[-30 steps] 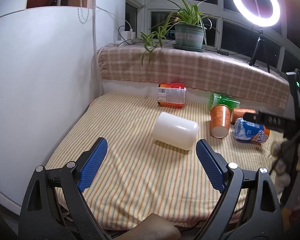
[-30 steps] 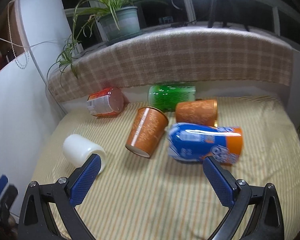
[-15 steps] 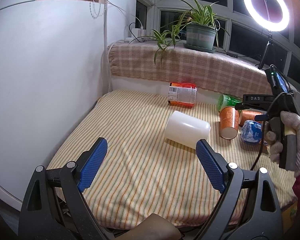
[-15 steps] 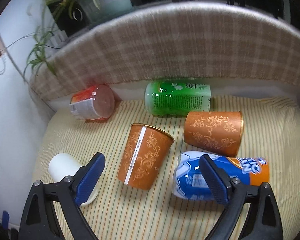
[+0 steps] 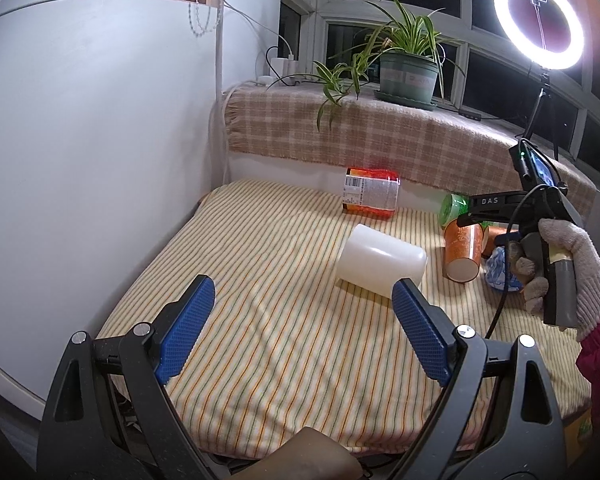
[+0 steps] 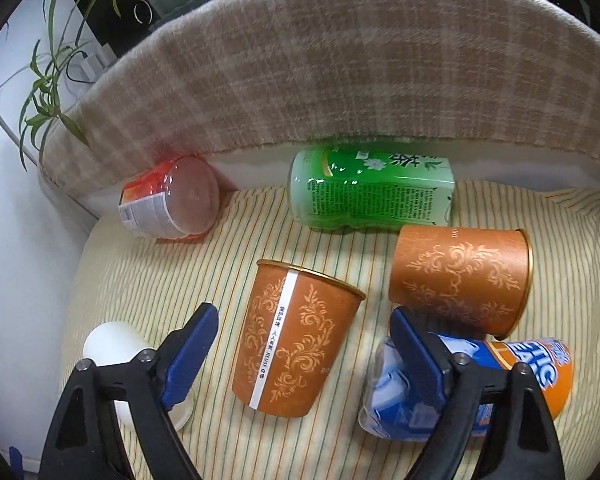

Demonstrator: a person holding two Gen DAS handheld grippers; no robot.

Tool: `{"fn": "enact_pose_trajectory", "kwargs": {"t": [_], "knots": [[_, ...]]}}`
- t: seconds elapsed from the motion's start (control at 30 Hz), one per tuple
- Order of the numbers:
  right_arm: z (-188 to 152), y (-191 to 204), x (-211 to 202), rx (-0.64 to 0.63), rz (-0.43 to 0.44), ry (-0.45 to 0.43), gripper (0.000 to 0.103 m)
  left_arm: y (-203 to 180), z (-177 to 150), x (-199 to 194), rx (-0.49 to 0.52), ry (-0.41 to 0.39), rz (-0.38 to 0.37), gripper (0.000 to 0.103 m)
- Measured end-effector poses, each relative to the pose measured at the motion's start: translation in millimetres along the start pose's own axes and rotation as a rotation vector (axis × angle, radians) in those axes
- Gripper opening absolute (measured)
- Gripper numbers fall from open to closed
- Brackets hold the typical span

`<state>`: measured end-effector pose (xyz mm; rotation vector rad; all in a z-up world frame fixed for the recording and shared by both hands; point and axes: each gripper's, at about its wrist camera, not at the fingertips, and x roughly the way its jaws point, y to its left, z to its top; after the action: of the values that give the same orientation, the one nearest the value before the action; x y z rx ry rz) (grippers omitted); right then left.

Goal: Flip cup upright
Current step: 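Move the right tool toward the orange patterned cup lying on its side, then close the right gripper around the body of the orange cup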

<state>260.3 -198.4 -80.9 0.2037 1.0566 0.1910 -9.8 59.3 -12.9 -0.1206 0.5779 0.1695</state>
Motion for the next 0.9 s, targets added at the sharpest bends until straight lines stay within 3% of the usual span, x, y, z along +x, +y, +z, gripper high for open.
{"fn": "enact_pose_trajectory", "kwargs": {"t": [0.33,0.47,0.57,0.9], "knots": [[3,7,19,-0.030,-0.045,0.034,0.086,4,-1,-1,-0.006,-0.001,0.006,0.092],[4,8,25,-0.041,-0.055,0.044,0.080,5,0,0,-0.005,-0.002,0.008,0.092],[3,9,26,-0.046,-0.050,0.054,0.072,5,0,0,-0.006,-0.001,0.009,0.092],[2,12,10,-0.091,-0.019,0.013,0.069,5,0,-1,-0.004,-0.002,0.007,0.092]]}}
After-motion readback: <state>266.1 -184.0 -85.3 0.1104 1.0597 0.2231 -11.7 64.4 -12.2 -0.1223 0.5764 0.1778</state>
